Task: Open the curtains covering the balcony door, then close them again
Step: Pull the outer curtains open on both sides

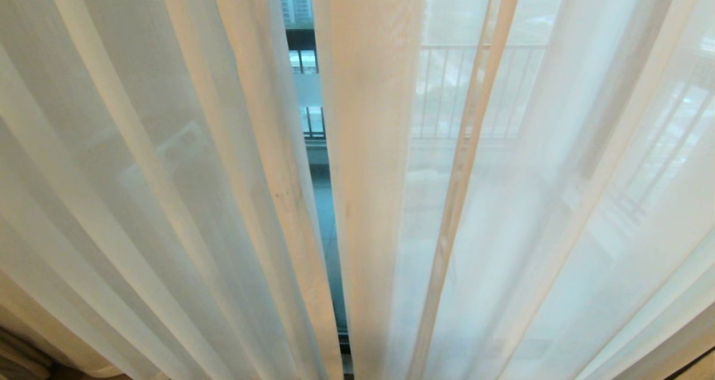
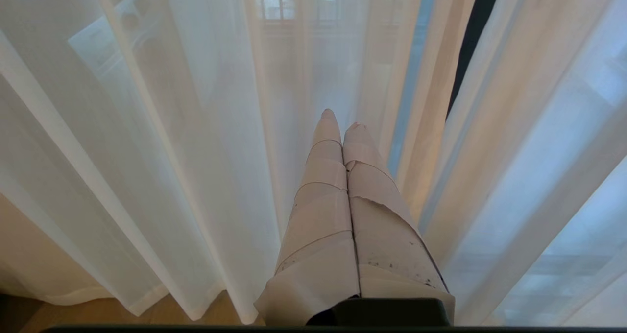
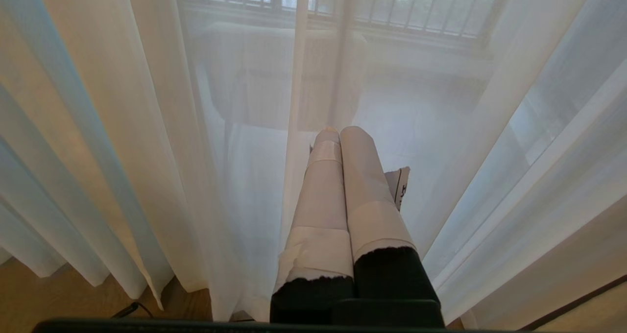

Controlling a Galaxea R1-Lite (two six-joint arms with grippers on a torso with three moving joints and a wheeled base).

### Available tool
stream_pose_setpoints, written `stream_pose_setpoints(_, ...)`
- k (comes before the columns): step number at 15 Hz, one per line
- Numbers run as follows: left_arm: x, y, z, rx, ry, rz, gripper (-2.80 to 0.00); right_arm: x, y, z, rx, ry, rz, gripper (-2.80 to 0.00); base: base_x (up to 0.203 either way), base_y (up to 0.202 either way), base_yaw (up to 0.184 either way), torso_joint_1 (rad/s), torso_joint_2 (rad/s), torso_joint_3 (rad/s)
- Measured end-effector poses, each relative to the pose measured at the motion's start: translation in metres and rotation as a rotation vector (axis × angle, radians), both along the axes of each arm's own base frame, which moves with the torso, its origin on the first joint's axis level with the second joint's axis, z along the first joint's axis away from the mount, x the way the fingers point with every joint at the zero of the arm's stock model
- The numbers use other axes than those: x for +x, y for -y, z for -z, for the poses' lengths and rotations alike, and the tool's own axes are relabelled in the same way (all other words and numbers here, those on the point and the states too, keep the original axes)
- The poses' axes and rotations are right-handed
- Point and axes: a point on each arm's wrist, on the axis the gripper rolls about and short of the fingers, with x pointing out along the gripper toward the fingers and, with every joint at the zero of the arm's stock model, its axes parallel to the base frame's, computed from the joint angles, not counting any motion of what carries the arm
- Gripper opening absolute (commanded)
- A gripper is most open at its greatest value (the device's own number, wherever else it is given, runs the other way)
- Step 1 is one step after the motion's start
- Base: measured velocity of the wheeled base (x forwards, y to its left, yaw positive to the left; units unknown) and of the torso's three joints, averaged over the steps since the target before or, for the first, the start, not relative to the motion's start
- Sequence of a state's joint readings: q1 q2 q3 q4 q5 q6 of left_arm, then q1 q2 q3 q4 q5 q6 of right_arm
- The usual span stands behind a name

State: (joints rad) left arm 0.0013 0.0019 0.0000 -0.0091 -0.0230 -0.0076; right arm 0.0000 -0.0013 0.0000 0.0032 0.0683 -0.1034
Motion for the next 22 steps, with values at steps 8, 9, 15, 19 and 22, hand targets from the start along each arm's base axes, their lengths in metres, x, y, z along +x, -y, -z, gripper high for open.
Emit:
stream_pose_setpoints(8,0.0,0.0,0.0,0.002,0.0,0.0,-2.8,0.0,0.0,0.0,0.0,0.0,0.0,-2.8,0.0,0.0,0.0,0.0,0.0,0.0)
stream_pose_setpoints(9,0.0,0.0,0.0,0.002,0.0,0.0,-2.8,0.0,0.0,0.0,0.0,0.0,0.0,-2.8,0.0,0.0,0.0,0.0,0.0,0.0)
stream_pose_setpoints(15,0.0,0.0,-0.0002,-0.001,0.001,-0.001,-2.8,0.0,0.0,0.0,0.0,0.0,0.0,-2.8,0.0,0.0,0.0,0.0,0.0,0.0)
stream_pose_setpoints(19,0.0,0.0,-0.0002,-0.001,0.001,-0.002,-2.8,0.0,0.0,0.0,0.0,0.0,0.0,-2.8,-0.055,0.0,-0.001,0.012,0.0,0.0)
stream_pose_setpoints(22,0.0,0.0,-0.0002,-0.002,0.002,-0.002,-2.8,0.0,0.0,0.0,0.0,0.0,0.0,-2.8,-0.162,0.0,0.0,-0.007,0.0,0.005)
